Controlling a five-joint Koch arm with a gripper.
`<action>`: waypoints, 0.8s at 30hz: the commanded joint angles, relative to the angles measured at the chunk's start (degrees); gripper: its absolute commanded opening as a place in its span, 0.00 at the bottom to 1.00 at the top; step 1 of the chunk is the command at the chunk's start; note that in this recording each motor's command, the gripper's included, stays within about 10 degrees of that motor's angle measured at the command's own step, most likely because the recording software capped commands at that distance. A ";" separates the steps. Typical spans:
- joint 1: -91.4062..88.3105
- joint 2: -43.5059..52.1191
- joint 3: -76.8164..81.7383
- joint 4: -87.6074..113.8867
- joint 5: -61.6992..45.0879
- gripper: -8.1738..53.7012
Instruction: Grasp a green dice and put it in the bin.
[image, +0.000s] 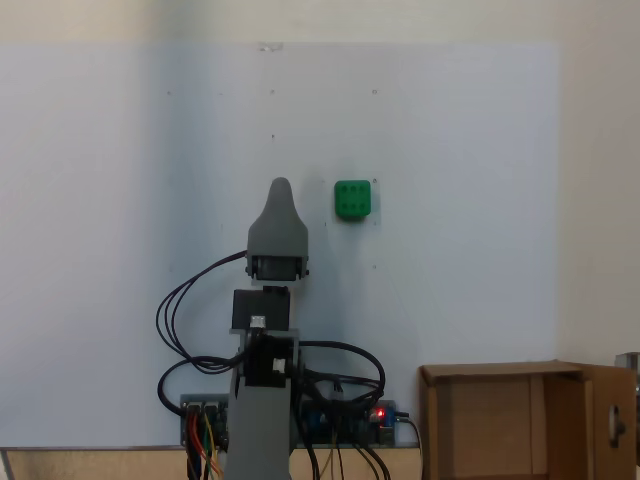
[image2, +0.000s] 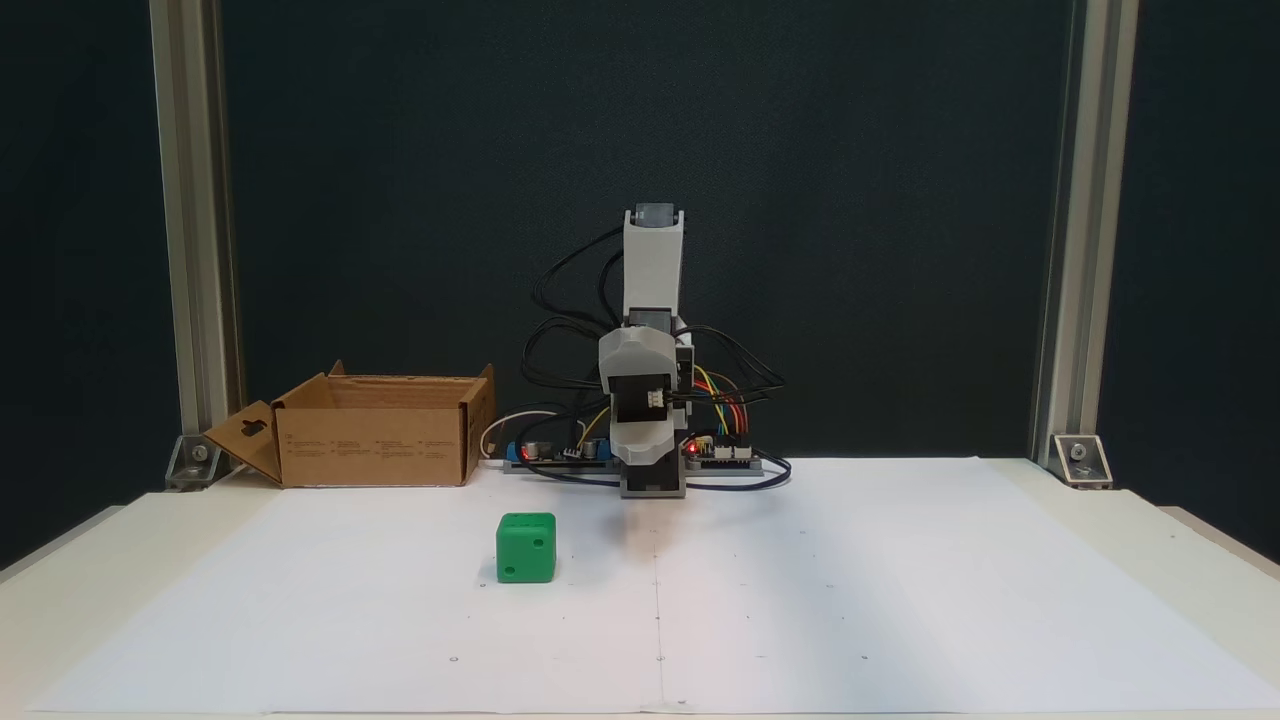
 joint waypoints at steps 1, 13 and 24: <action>10.00 5.63 10.00 -10.00 2.20 0.86; 11.07 5.63 16.59 -18.17 2.02 0.86; 12.66 5.54 -4.39 -10.99 -8.61 0.85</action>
